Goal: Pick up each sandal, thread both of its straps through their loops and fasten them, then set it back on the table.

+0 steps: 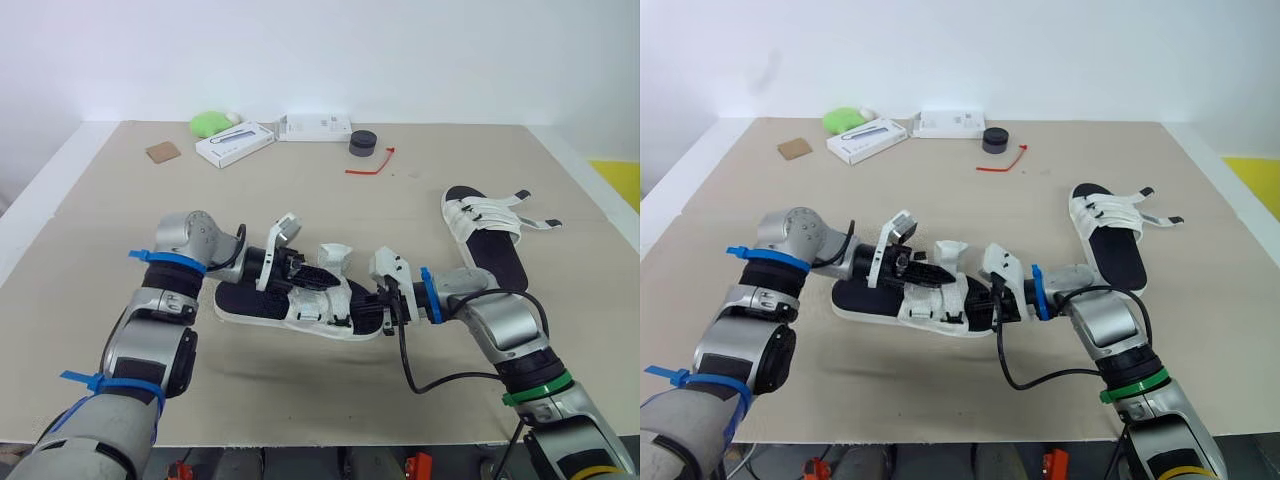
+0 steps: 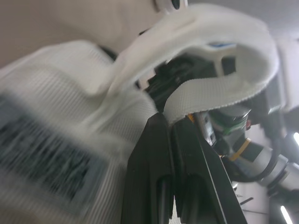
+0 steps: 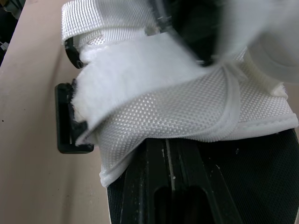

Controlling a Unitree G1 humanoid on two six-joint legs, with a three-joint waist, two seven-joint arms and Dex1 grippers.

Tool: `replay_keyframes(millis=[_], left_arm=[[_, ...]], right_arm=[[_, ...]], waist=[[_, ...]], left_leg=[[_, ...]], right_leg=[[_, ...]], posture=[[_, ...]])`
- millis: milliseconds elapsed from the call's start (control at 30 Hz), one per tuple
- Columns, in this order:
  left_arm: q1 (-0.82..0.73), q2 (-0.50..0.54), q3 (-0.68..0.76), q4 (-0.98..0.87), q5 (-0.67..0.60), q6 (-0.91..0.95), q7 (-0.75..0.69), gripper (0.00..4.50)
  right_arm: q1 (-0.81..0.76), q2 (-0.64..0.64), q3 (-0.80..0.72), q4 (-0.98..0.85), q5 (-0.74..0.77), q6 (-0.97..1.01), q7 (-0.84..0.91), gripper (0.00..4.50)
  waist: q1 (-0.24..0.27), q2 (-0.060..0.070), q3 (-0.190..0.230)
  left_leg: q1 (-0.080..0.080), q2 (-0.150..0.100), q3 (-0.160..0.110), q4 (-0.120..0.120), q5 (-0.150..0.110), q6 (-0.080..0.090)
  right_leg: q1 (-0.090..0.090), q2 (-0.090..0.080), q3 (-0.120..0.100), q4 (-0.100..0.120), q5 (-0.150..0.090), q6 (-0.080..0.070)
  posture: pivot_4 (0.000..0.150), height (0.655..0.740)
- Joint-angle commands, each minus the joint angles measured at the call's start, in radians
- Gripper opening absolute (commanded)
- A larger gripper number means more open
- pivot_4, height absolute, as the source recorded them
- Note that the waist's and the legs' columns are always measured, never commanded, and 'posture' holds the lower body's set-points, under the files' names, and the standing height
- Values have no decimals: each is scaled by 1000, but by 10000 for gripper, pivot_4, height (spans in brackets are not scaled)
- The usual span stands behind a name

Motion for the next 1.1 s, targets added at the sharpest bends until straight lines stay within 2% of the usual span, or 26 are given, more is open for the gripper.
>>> replay_keyframes(millis=[33, 367, 633, 700, 900, 1100], left_arm=[[40, 35, -62, -84, -23, 24, -23, 682], [108, 115, -281, -263, 41, -229, -166, 682], [53, 100, -278, -268, 83, -442, -294, 682], [55, 128, -308, -291, 101, -509, -376, 682], [89, 209, -437, -303, 245, -767, -565, 682], [91, 177, -458, -245, 348, -928, -580, 682]], right_arm=[[44, -17, 45, 36, -27, 43, -11, 0], [39, -20, 44, 42, -30, 41, -8, 0], [36, -16, 47, 45, -33, 39, -11, 0], [37, -16, 47, 43, -32, 40, -11, 0], [37, -17, 45, 46, -31, 37, -12, 0], [34, -16, 43, 49, -30, 37, -13, 0]], waist=[[0, 0, 0], [1, 0, -1], [3, 0, -1], [2, 0, -1], [2, 1, -1], [2, 1, -1]], left_leg=[[0, 0, 0, 0, 0, 0], [0, 0, 0, -1, 0, 0], [0, 0, 0, 0, 0, 0], [0, 0, 0, 0, 0, 0], [0, 0, 0, 0, 0, 0], [0, 0, 0, 0, 0, 0]], right_leg=[[0, 0, 0, 0, 0, 0], [0, 0, 0, 0, -1, -1], [0, 0, 0, 0, -1, -1], [0, 0, 0, 0, -1, -1], [0, 0, 0, 0, -1, -1], [0, 0, 0, 0, -1, -2]], posture=[[1500, 7400], [1500, 7400], [1500, 7400], [1500, 7400], [1500, 7400], [1500, 7400]])
